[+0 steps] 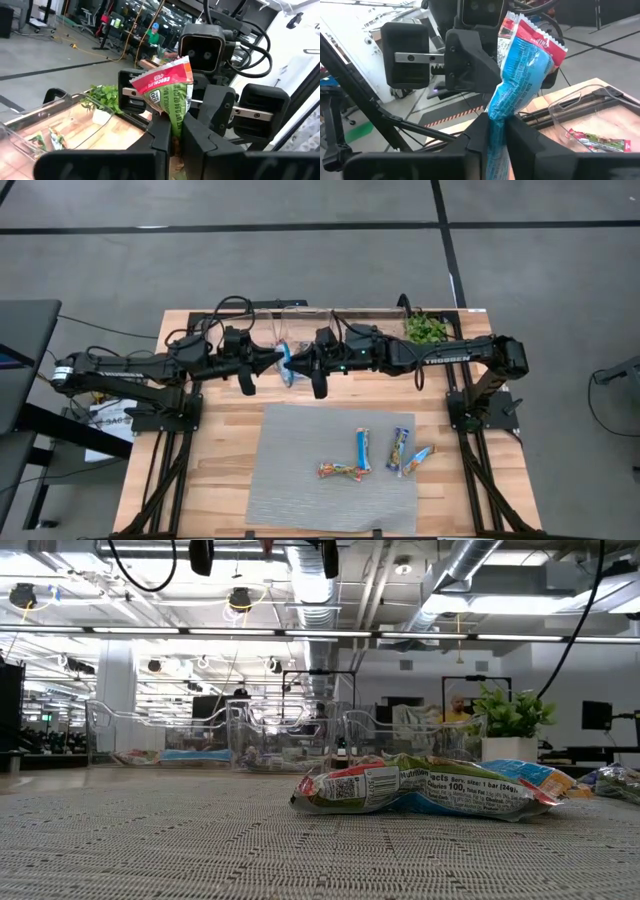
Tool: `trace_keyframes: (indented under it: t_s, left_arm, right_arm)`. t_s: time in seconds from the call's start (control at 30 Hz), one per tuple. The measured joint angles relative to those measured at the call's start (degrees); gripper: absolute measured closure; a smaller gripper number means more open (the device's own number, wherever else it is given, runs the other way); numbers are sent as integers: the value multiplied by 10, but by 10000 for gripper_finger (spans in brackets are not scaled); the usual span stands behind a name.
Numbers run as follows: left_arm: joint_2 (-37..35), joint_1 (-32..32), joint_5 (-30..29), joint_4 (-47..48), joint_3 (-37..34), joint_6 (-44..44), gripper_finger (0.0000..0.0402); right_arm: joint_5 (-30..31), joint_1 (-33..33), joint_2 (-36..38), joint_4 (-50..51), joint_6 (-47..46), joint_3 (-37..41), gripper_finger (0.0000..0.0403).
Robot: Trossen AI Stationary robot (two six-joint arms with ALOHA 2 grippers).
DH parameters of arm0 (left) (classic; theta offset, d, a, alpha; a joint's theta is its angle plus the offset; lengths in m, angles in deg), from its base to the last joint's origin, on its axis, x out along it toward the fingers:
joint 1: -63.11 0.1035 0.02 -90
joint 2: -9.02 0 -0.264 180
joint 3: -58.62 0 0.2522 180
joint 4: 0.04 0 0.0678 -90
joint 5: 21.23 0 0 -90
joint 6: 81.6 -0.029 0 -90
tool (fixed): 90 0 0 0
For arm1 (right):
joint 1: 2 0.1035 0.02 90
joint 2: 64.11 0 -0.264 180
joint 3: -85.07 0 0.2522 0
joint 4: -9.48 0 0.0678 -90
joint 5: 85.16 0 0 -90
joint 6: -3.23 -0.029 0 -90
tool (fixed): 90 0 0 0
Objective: Pick and place Granola Bars by type
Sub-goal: Put the top red granola bar into the left transparent bin
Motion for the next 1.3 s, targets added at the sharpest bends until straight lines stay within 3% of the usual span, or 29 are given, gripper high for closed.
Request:
trace_keyframes:
  t_s: [0.27, 0.47, 0.67, 0.8, 0.97, 1.13, 1.3]
  left_arm:
    - [1, 0, -87, 59, 0, -20, 395]
    - [1, 10, -233, 155, 0, -34, 397]
    - [0, 47, -432, 252, 0, -71, 389]
    - [0, 79, -504, 279, 0, -143, 383]
    - [0, 116, -493, 283, 0, -201, 388]
    - [0, 136, -460, 292, 0, -199, 389]
    - [13, 172, -400, 368, -3, -164, 389]
  right_arm:
    - [30, -11, 0, 78, 1, -1, 250]
    - [28, -30, 0, 161, -31, -1, 181]
    - [28, -41, 0, 206, -49, -1, 164]
    - [28, -40, 0, 207, -49, -1, 164]
    - [28, -40, 0, 207, -50, -1, 164]
    - [28, -40, 0, 207, -50, -1, 165]
    - [28, -40, 0, 207, -50, -1, 165]
